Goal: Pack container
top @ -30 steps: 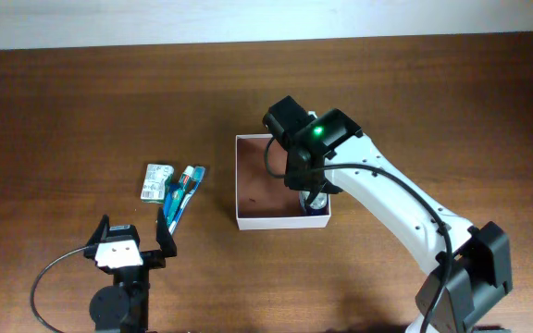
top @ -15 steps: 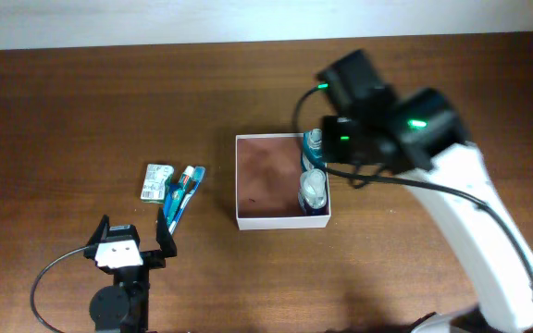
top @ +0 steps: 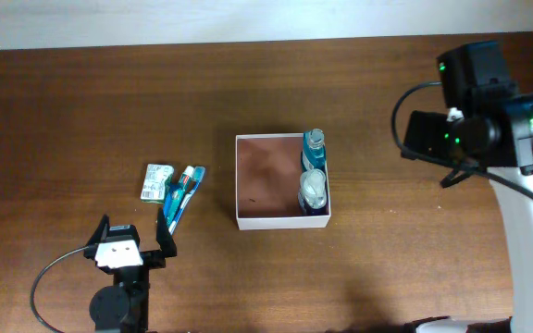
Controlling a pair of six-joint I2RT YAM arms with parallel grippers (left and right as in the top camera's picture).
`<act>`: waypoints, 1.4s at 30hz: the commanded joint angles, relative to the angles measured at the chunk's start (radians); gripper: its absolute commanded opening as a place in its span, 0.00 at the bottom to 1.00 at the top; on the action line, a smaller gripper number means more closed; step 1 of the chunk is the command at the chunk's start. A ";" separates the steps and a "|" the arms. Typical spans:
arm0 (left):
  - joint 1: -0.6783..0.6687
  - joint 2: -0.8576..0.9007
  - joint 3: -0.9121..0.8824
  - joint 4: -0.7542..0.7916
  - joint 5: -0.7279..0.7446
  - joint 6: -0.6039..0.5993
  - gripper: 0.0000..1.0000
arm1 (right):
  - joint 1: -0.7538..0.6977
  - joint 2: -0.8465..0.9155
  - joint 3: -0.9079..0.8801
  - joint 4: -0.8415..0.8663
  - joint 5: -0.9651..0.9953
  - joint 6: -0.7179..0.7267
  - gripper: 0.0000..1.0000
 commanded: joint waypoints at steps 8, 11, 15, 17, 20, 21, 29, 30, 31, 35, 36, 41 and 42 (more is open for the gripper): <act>0.000 -0.008 -0.007 0.003 0.011 0.012 0.99 | -0.022 0.011 0.011 0.000 0.019 -0.013 0.99; 0.000 -0.008 -0.007 0.003 0.011 0.012 0.99 | -0.022 0.011 0.011 0.000 0.019 -0.013 0.98; 0.001 -0.008 -0.007 0.003 0.011 0.012 0.99 | -0.022 0.011 0.011 0.000 0.019 -0.013 0.98; 0.000 -0.008 -0.007 0.005 0.014 0.012 0.99 | -0.022 0.011 0.011 0.000 0.019 -0.013 0.98; 0.000 -0.008 -0.006 0.003 0.121 0.011 0.99 | -0.022 0.011 0.011 0.000 0.019 -0.013 0.98; 0.000 -0.007 -0.006 0.011 0.183 0.011 0.99 | -0.022 0.011 0.011 0.000 0.019 -0.013 0.98; 0.001 0.014 0.060 0.004 0.384 0.013 0.99 | -0.022 0.011 0.011 0.000 0.019 -0.013 0.98; 0.001 0.035 0.100 -0.046 0.380 0.013 0.99 | -0.022 0.011 0.011 0.000 0.019 -0.013 0.98; 0.001 0.067 0.151 -0.102 0.359 0.016 0.99 | -0.022 0.011 0.011 0.000 0.019 -0.013 0.98; 0.001 0.364 0.460 -0.318 0.285 0.126 0.99 | -0.022 0.011 0.011 0.000 0.019 -0.013 0.98; 0.001 0.468 0.553 -0.378 0.269 0.155 0.99 | -0.022 0.011 0.011 0.000 0.019 -0.013 0.98; 0.000 0.906 0.867 -0.623 0.288 0.174 0.99 | -0.022 0.011 0.011 0.000 0.019 -0.013 0.98; 0.000 0.940 0.883 -0.639 0.290 0.174 0.99 | -0.022 0.011 0.011 0.000 0.019 -0.013 0.98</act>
